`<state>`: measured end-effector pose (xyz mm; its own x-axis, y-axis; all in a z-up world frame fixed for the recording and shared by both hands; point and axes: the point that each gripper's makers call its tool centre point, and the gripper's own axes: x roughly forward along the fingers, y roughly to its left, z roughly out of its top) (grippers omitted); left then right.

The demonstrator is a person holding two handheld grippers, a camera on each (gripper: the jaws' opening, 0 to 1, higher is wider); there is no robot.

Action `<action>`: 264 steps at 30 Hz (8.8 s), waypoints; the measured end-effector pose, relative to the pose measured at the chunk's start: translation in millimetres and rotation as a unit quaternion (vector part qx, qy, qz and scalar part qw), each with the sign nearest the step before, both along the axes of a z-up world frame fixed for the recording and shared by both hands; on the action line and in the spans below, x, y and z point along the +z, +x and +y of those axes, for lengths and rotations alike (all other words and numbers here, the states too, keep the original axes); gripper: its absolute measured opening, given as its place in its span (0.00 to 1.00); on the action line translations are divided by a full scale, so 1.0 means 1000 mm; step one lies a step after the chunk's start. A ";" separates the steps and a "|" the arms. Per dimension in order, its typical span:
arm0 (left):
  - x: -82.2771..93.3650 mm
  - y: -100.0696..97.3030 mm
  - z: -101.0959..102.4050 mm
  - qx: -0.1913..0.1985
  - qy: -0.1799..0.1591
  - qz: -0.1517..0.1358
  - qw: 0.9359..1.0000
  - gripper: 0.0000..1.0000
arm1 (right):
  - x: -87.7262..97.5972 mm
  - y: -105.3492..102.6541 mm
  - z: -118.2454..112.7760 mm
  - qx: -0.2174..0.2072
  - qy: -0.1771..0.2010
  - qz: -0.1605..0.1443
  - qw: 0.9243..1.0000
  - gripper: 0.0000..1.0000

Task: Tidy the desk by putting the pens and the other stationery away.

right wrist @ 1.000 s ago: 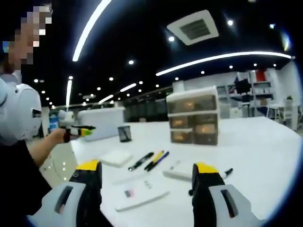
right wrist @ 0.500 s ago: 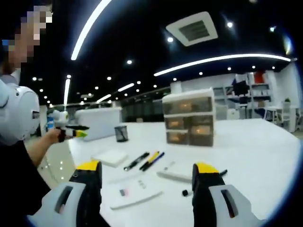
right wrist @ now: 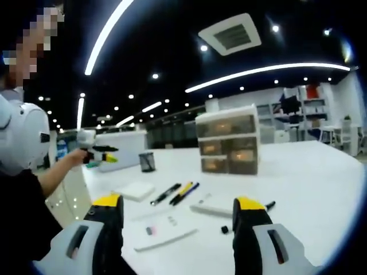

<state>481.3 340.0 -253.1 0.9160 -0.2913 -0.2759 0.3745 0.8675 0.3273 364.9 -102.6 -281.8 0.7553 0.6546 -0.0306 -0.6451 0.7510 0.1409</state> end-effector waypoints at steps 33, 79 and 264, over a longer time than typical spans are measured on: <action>-0.034 0.099 -0.001 -0.122 0.289 0.203 0.928 0.43 | -0.005 -0.003 -0.011 -0.021 0.008 0.004 1.000 0.73; -0.063 0.132 -0.008 -0.216 0.327 0.295 0.871 0.05 | -0.013 -0.012 -0.003 -0.024 -0.006 0.018 1.000 0.71; -0.033 -0.086 -0.175 -0.185 -0.173 0.047 0.966 0.67 | -0.008 -0.004 0.006 -0.001 -0.018 0.022 1.000 0.73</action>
